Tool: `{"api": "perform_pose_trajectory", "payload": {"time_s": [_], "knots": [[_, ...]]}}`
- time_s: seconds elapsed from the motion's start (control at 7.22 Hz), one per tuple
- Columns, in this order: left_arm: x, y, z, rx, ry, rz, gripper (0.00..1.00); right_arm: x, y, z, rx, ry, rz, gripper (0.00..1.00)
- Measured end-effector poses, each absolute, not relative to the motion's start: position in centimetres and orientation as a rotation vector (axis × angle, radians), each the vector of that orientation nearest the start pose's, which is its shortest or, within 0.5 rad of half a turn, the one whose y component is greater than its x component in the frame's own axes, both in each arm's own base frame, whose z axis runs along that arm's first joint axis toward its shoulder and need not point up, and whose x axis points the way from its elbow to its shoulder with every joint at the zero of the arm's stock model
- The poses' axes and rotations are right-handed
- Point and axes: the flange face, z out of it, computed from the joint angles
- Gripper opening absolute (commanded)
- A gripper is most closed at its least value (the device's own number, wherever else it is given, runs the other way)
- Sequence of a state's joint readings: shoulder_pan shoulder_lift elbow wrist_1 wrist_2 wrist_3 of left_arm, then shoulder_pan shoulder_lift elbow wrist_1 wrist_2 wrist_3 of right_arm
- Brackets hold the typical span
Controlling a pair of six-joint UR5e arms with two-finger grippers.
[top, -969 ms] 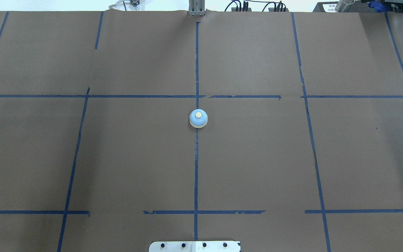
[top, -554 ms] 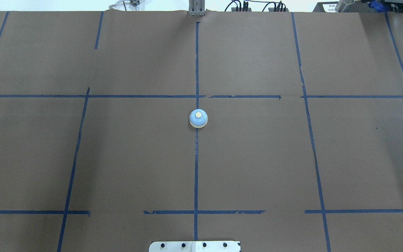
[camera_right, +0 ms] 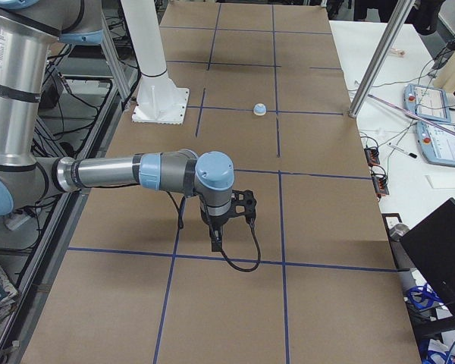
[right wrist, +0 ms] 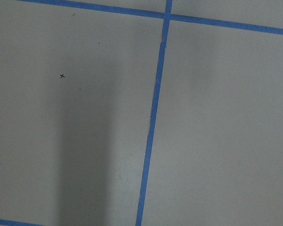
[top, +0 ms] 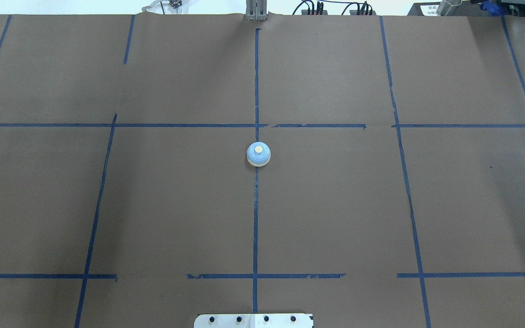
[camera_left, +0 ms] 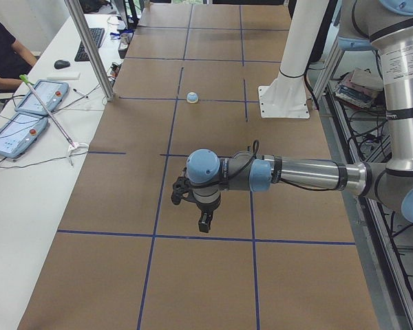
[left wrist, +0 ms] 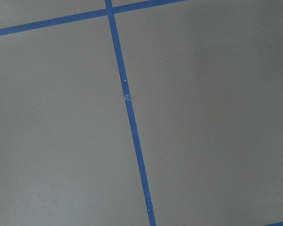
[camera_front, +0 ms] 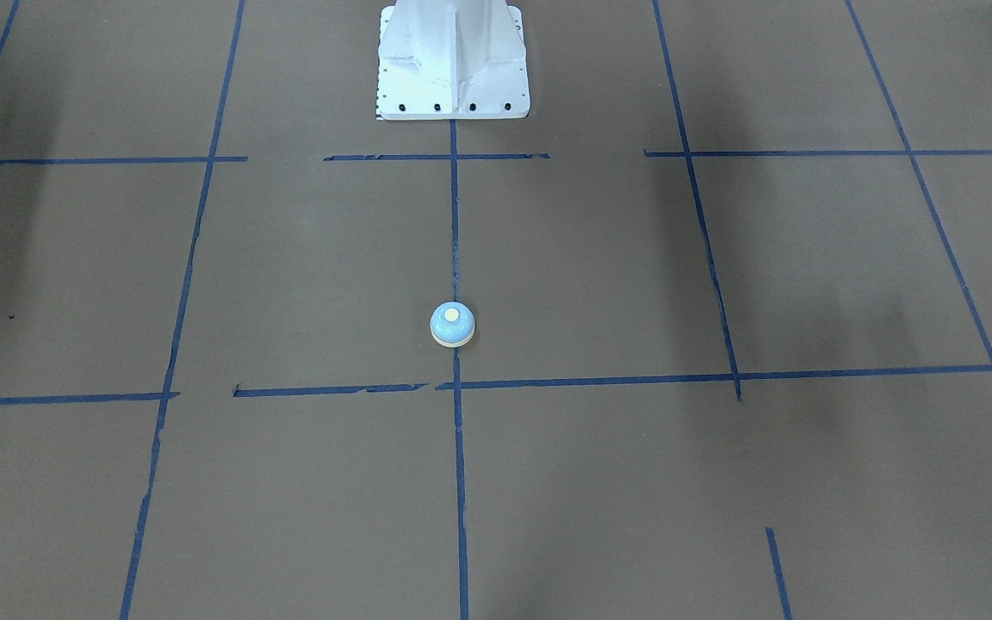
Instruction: Place and press bell with both arms
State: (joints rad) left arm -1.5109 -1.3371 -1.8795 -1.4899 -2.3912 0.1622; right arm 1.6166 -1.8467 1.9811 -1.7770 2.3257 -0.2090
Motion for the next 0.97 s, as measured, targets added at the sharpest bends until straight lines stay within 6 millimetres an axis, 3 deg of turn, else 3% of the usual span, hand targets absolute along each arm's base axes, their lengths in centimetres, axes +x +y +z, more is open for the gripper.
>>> {"api": "perform_pose_trajectory", "payload": {"time_s": [0.97], "knots": [[-3.8, -39.6, 62.3, 0.016, 0.822, 0.194, 1.00, 8.0, -36.5, 59.7, 0.029, -0.758, -0.129, 1.00]]}}
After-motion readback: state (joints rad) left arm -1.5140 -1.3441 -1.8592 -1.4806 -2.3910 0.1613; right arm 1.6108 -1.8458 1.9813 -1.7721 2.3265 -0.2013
